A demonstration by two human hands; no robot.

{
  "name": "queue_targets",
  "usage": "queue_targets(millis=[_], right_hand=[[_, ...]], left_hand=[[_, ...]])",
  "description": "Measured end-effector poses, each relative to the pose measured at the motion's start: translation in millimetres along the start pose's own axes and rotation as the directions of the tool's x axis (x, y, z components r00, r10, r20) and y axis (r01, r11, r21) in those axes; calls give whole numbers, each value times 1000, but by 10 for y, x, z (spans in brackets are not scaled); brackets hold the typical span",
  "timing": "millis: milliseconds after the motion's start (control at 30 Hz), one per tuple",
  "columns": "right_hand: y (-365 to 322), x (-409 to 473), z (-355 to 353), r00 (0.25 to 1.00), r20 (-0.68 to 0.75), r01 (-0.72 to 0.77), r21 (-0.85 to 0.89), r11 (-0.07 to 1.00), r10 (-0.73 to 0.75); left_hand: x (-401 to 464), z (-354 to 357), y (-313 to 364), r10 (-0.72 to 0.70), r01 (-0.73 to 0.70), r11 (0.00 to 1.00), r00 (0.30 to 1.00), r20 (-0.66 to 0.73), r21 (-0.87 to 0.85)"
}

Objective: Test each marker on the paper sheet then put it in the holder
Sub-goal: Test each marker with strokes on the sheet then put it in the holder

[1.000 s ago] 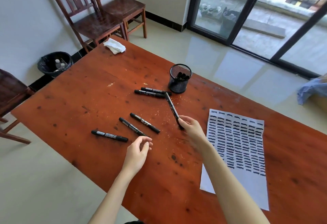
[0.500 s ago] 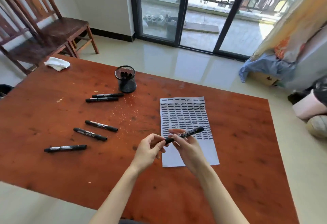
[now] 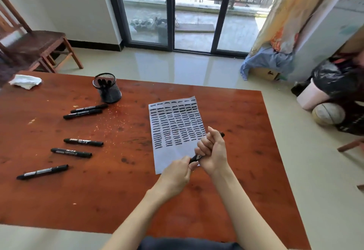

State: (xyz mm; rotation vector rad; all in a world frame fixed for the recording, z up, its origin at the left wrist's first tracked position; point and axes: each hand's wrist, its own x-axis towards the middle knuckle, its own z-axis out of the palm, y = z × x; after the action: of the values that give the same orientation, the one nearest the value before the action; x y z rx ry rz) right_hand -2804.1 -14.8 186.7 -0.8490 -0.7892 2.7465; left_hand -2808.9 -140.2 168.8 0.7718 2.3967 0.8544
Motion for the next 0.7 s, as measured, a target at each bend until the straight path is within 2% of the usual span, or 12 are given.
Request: queue_targets(millis=[100,233,333,400,467,533,600,633,700], right_hand=[[-113,109,-37,996,-40,-79,-19,997,78],[-185,310,-112,966,-92,-243,-11,970,241],[-186,413,-157,946,-93,-312,14,950,312],[-177,456,-186,936,-74,-344,26,939,345],[-140,482,-208,930,-45,-365,21,931,366],[-128,501,-223,933,-14,-358,20,933,358],[-258,565,-267,962,-10,-271,80,959,272],[-375,626,-313,977,-21,-210,127,969,214],[-597,738,-411,990,-35,-126,184,975,134]], left_hand=[[46,76,102,-47,48,998,999,-27,46],[155,174,202,-132,133,991,990,-47,21],[208,188,198,-168,165,984,985,-32,-69],[220,171,204,-180,180,961,983,21,-208],[211,151,228,-232,262,845,965,121,-466],[179,124,221,-264,372,620,928,263,-690],[86,88,155,-192,435,368,900,391,-822],[21,77,105,-140,445,278,895,423,-851],[-93,56,0,-118,421,227,907,405,-878]])
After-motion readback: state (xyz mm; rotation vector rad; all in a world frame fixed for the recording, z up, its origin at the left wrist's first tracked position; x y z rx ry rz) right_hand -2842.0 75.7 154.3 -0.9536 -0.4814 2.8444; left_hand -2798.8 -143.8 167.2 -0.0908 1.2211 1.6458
